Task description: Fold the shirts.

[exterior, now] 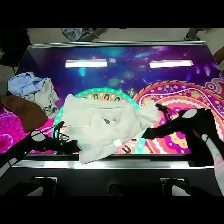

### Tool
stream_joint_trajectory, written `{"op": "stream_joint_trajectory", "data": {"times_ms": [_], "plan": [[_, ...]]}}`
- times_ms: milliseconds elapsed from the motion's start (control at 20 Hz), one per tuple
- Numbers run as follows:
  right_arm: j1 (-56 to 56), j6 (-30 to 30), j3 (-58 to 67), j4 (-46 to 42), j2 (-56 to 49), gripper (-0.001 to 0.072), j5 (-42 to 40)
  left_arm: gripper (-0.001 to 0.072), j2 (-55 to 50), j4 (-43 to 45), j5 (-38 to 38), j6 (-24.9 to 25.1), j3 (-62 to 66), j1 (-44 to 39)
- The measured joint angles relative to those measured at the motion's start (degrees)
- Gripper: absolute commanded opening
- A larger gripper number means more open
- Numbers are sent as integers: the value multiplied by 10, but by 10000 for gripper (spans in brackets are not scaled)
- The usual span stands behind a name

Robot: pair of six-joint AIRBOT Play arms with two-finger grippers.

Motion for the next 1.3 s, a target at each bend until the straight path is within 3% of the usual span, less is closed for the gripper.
{"op": "stream_joint_trajectory", "data": {"times_ms": [400, 750, 800, 900, 950, 1050, 1150, 1250, 1300], "plan": [[154, 63, -91, 131, 27, 681, -189, 35, 0, 0, 2, 29, 0, 0], [250, 167, -97, 160, 21, 661, -301, 35, 0, 0, 3, 59, 0, 0], [259, 175, -97, 161, 20, 571, -308, 35, 0, 0, 3, 61, 0, 0], [269, 188, -99, 154, 16, 311, -317, 35, 0, 1, 3, 64, 0, 0], [273, 192, -100, 150, 15, 224, -315, 35, 0, 0, 3, 65, 0, 0], [278, 197, -101, 149, 16, 218, -308, 35, 0, 0, 3, 67, 0, 0], [279, 198, -100, 141, 23, 108, -303, 35, 0, 0, 3, 68, 0, 0], [279, 198, -99, 141, 36, 43, -301, 34, 0, 0, 3, 69, 0, 0], [280, 198, -99, 136, 44, 45, -299, 33, 0, 0, 3, 70, 0, 0]]}}
